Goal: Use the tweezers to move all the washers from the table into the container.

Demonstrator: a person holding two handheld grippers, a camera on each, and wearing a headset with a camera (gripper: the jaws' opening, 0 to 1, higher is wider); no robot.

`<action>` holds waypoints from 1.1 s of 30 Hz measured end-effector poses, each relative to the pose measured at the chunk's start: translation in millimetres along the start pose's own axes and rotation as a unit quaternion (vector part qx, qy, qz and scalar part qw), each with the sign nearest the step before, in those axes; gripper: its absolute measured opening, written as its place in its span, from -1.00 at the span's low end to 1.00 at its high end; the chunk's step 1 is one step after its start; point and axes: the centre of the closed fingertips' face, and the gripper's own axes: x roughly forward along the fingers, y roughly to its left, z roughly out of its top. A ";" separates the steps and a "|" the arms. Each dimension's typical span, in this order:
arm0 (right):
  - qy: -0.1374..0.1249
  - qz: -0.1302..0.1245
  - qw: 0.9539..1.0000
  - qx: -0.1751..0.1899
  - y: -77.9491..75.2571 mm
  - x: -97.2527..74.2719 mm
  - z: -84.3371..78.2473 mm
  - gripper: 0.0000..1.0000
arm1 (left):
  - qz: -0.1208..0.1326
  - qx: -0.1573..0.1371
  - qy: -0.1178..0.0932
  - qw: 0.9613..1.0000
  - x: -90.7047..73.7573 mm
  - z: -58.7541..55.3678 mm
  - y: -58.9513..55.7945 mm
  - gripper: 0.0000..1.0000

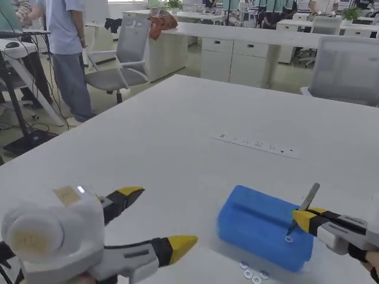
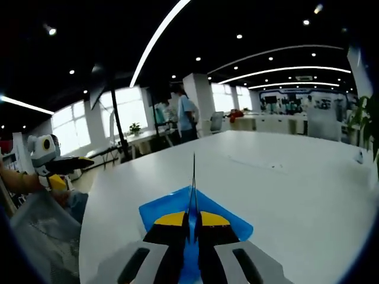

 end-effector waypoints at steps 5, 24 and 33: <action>-0.022 0.017 1.000 -0.006 20.0 -14.1 15.0 -0.93 | 0.000 0.002 -0.001 1.000 0.3 0.7 -1.3 0.58; 0.005 -0.021 0.999 0.023 51.0 -0.4 -30.8 -0.93 | -0.044 -0.045 -0.024 0.998 -1.4 6.5 -11.2 0.61; 0.016 -0.052 0.998 0.040 41.6 9.4 -58.2 -0.93 | -0.057 -0.034 -0.026 0.997 -1.0 7.2 -16.7 0.60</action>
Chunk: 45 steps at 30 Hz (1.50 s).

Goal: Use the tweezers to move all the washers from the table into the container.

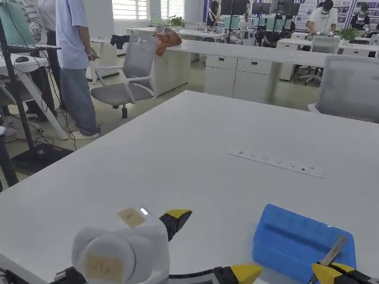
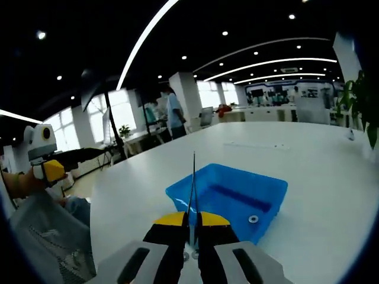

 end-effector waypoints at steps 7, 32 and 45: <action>0.020 -0.015 1.000 -0.012 7.7 0.6 -9.9 -0.92 | -0.008 -0.013 0.006 1.000 0.6 -3.2 0.3 0.59; 0.036 -0.005 0.998 -0.059 16.0 -0.6 -17.3 -0.91 | -0.010 -0.028 -0.006 1.000 -1.9 0.0 1.9 0.56; 0.012 -0.012 1.000 -0.006 3.3 -3.7 -4.7 -0.95 | -0.006 -0.026 -0.010 1.000 -3.0 1.3 3.0 0.55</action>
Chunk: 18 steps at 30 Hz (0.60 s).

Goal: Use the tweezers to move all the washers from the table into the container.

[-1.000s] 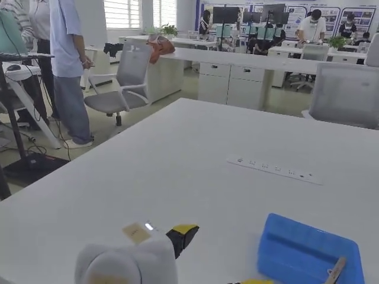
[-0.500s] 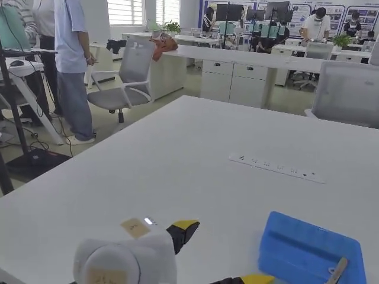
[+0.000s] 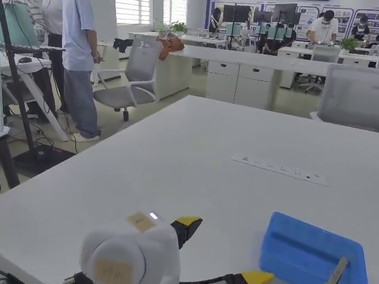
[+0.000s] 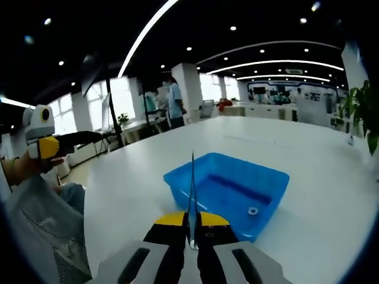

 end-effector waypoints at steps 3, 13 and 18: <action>-0.003 0.004 1.000 -0.006 -0.6 -4.3 7.1 -0.95 | 0.005 0.000 -0.002 1.000 -0.7 0.6 1.7 0.55; -0.020 0.033 0.999 -0.001 20.4 -10.7 28.6 -0.95 | -0.002 0.014 0.005 1.000 1.2 -1.2 -2.8 0.54; -0.044 0.043 0.998 0.011 24.6 -12.4 44.2 -0.94 | -0.005 0.017 0.006 1.000 1.7 -1.8 -3.9 0.54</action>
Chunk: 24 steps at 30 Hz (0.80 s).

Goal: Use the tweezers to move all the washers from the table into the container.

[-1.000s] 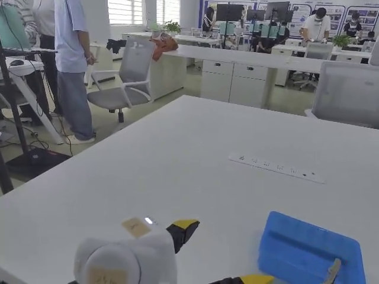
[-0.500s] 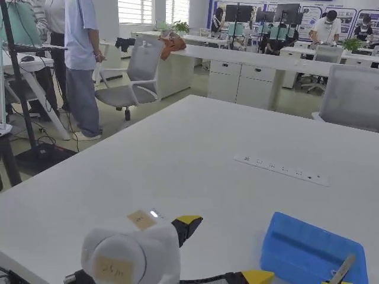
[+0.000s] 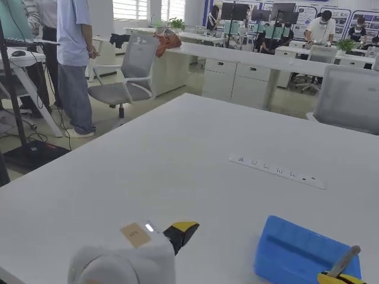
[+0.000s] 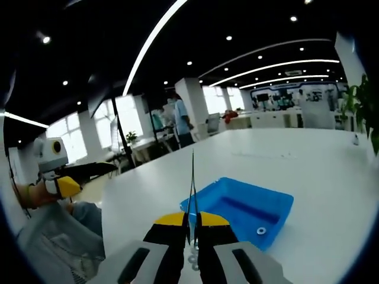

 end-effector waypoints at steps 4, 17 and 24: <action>-0.006 0.007 1.000 -0.004 2.6 2.0 11.6 -0.94 | 0.007 0.002 -0.005 1.000 -1.2 1.5 2.4 0.54; -0.037 0.013 0.999 -0.020 -7.1 15.8 52.7 -0.94 | 0.011 -0.012 -0.013 1.000 -3.3 3.7 6.1 0.53; -0.042 0.007 0.999 -0.025 -20.5 23.7 60.7 -0.94 | 0.013 -0.009 -0.003 1.000 -2.3 0.2 6.7 0.53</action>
